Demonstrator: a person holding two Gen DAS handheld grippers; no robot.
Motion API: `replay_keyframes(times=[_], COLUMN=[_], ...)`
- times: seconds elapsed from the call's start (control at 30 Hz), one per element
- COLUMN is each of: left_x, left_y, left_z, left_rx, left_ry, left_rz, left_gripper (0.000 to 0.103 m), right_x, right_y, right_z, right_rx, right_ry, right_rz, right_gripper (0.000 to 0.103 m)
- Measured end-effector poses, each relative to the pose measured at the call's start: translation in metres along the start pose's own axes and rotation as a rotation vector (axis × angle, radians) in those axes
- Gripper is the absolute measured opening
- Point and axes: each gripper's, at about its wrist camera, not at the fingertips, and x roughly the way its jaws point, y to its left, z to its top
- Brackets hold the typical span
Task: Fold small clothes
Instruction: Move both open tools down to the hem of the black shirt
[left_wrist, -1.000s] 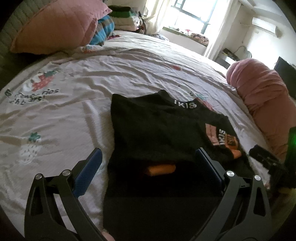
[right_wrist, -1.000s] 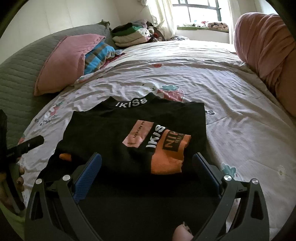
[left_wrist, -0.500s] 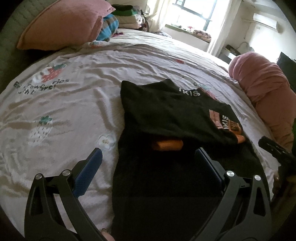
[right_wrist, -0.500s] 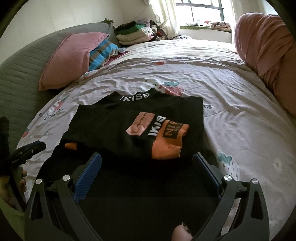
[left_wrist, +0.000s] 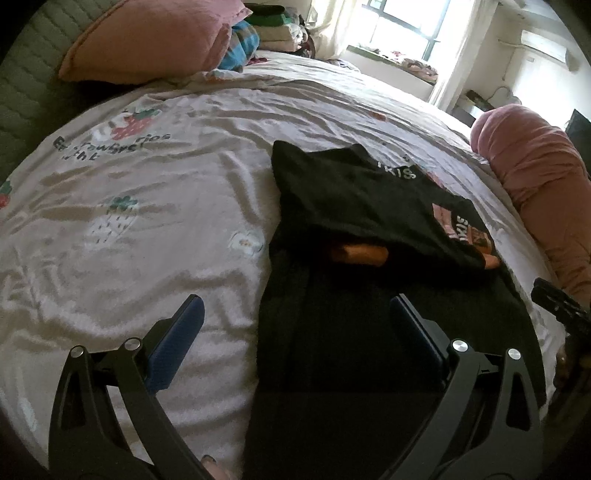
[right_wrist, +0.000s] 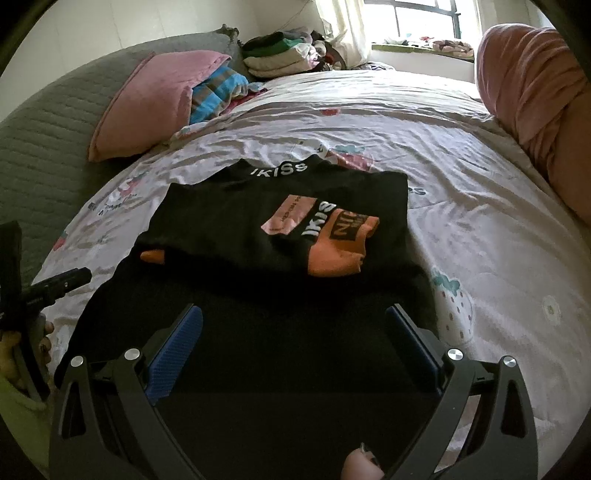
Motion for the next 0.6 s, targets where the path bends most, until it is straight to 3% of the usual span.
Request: replay_keyframes(times=[0.6], left_x=[-0.034], left_y=[0.006], left_z=[-0.04], left_rx=[-0.015], left_ry=[0.021], left_rz=[0.002], left_gripper=[0.094], right_x=[-0.016], right_y=[-0.012], right_z=[-0.025], right_rx=[-0.003], right_ry=[0.029], right_rz=[0.012], right_gripper=[0.098])
